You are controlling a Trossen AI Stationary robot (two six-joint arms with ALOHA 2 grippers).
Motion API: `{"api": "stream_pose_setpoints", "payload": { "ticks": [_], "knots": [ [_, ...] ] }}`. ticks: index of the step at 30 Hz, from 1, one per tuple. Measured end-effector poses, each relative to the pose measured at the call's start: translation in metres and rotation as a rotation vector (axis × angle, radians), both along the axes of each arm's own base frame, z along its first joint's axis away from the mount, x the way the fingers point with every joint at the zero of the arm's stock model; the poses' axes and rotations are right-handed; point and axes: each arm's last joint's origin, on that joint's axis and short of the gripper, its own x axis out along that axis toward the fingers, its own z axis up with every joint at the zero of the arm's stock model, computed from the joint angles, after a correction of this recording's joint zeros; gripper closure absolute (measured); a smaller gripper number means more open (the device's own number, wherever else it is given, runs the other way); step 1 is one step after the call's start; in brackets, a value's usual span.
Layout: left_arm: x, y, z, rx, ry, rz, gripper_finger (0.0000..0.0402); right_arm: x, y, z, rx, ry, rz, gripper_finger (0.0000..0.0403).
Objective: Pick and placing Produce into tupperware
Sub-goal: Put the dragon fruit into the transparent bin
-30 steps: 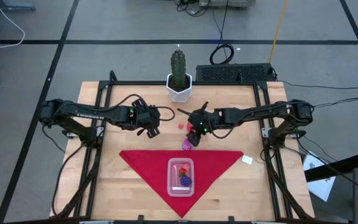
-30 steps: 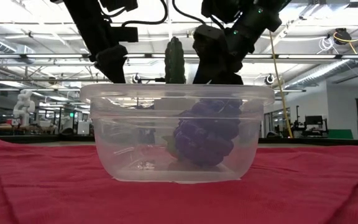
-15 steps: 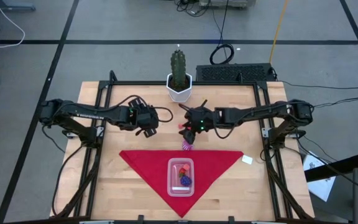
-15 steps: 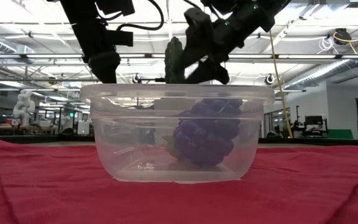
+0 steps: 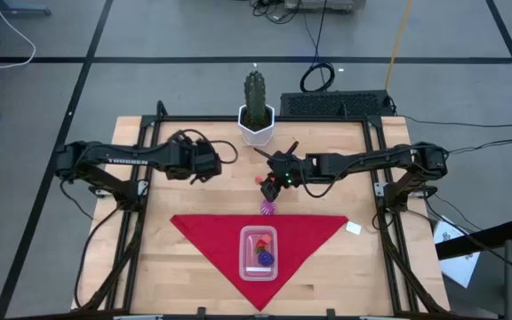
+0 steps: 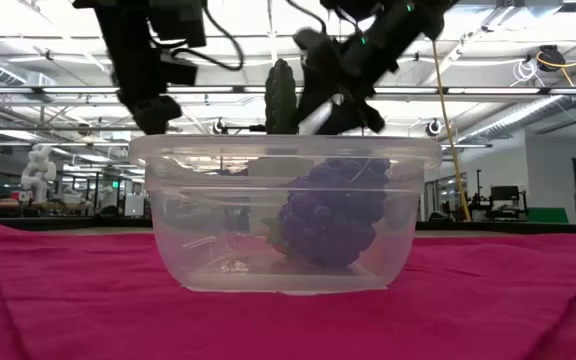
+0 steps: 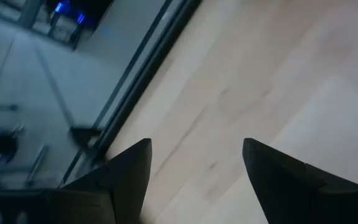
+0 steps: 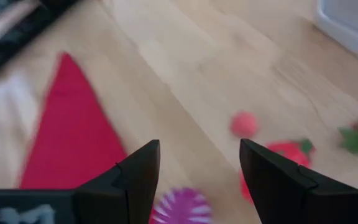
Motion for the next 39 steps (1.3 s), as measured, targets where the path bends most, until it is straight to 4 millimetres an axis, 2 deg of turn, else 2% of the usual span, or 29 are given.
{"api": "stream_pose_setpoints", "payload": {
  "ticks": [3,6,9,13,17,25,34,39],
  "knots": [
    [-0.012,0.005,0.002,0.0,0.027,0.08,0.0144,0.01,-0.001,0.01,0.002,0.004,-0.011,0.0193],
    [-0.026,0.008,0.009,-0.004,0.045,0.146,0.0144,0.018,-0.005,0.011,-0.029,0.117,-0.084,0.0193],
    [-0.041,0.008,0.018,0.029,0.033,0.208,0.0144,0.026,-0.01,0.007,-0.002,0.247,-0.157,0.0193],
    [-0.058,0.006,0.032,0.06,-0.037,0.257,0.0144,0.04,-0.016,0.001,0.05,0.316,-0.211,0.0193],
    [-0.068,0.003,0.042,0.064,-0.1,0.253,0.0144,0.044,-0.023,-0.004,0.145,0.369,-0.277,0.0193],
    [-0.075,0.001,0.049,0.083,-0.159,0.258,0.0144,0.038,-0.026,-0.015,0.232,0.444,-0.41,0.0193],
    [-0.075,0.001,0.049,0.086,-0.156,0.255,0.0144,0.046,-0.027,-0.035,0.273,0.473,-0.453,0.0193],
    [-0.075,0.001,0.049,0.085,-0.151,0.248,0.0144,0.047,-0.035,-0.044,0.282,0.489,-0.469,0.0193]
  ]
}}
